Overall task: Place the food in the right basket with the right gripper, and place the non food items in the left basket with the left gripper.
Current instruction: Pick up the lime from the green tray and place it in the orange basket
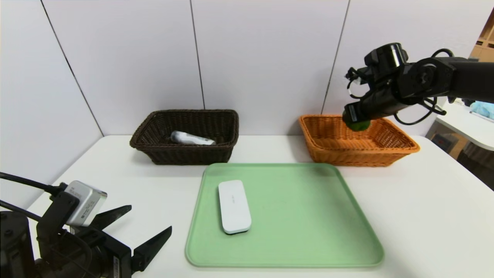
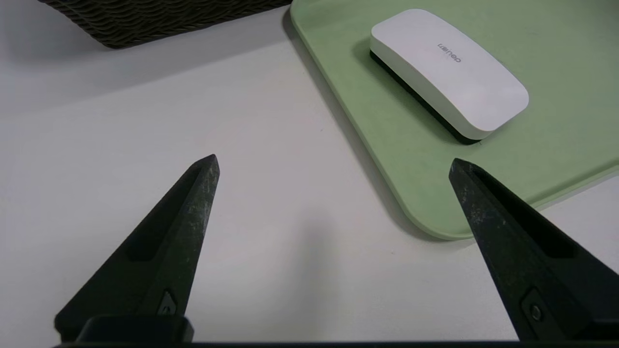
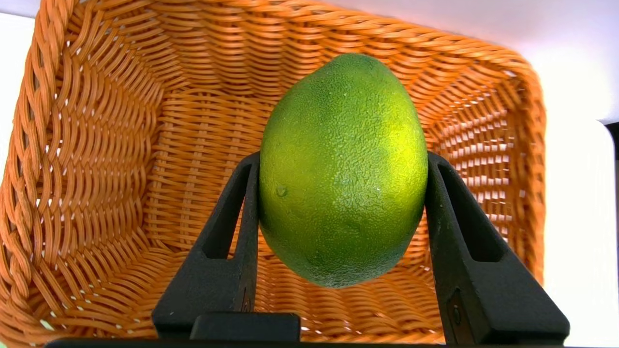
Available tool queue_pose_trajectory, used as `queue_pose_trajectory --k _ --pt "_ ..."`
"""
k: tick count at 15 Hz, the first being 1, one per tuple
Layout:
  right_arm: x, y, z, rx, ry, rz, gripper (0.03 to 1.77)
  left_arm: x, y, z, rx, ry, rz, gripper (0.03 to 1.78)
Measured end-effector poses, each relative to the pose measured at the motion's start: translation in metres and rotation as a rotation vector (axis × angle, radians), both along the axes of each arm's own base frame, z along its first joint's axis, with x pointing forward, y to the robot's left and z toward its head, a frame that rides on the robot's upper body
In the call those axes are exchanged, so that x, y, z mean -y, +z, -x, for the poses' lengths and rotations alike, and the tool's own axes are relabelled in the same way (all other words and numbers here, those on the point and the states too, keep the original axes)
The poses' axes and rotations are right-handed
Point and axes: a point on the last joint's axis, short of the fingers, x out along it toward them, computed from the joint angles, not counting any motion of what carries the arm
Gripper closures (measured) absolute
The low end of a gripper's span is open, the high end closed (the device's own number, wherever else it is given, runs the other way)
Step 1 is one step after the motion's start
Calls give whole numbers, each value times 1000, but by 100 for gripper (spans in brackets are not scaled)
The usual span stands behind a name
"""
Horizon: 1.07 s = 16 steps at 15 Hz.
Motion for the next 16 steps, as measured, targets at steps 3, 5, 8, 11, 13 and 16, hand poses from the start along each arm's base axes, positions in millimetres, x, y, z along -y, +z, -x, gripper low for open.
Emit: queue_pose_trajectory --k 3,5,8,11,13,16 --pt "1 -13 -8 -23 -3 0 84 0 0 0 -1 -2 -1 12" --pt "2 -23 -14 -42 -4 -1 84 0 -1 0 -4 -2 -4 12" --pt "2 -39 -21 -77 -10 1 84 0 -2 1 -8 -2 -6 12" --pt "0 -49 -25 -100 -9 3 84 0 -2 1 -7 -2 -6 12" --pt "0 -54 -26 -116 -7 8 84 0 -2 1 -6 -2 -5 12" --pt "-1 -55 -28 -111 -6 6 63 0 -2 0 -7 -2 -6 12"
